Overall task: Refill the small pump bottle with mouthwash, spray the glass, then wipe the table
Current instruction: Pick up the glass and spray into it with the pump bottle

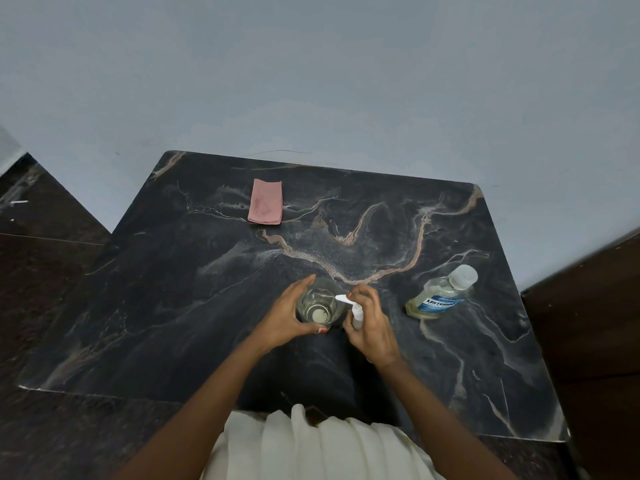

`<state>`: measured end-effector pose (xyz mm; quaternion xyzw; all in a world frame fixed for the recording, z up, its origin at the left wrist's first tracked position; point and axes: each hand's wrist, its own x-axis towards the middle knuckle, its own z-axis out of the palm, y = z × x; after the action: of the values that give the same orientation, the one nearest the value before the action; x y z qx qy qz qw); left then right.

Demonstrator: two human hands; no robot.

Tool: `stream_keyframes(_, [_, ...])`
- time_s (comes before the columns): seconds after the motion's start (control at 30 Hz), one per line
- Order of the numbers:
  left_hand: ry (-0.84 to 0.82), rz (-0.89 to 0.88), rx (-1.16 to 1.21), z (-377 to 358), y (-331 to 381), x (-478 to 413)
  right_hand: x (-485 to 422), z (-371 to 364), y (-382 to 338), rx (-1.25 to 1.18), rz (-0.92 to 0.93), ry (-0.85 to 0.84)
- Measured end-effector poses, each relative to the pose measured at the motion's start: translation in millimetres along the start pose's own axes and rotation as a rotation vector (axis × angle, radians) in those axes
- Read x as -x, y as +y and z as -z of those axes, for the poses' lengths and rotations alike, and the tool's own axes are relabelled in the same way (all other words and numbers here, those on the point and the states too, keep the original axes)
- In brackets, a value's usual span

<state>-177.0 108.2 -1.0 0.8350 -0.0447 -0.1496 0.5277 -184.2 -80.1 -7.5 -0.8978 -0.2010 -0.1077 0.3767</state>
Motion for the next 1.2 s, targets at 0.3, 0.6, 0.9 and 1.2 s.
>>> stream_keyframes(0.3, [0.006,-0.011,-0.03,0.0,0.8,-0.3,-0.1,1.8,1.2,0.031,-0.01,-0.006])
stream_keyframes(0.6, [-0.003,0.0,0.014,0.6,2.9,0.8,-2.7,3.5,-2.1,0.036,0.019,-0.011])
stream_keyframes(0.9, [-0.005,-0.002,0.004,0.1,2.0,-0.1,-4.4,2.4,4.8,0.064,0.013,-0.021])
stream_keyframes(1.2, [0.003,-0.002,0.0,-0.5,-1.0,-1.5,-4.9,1.0,3.3,0.042,0.045,-0.008])
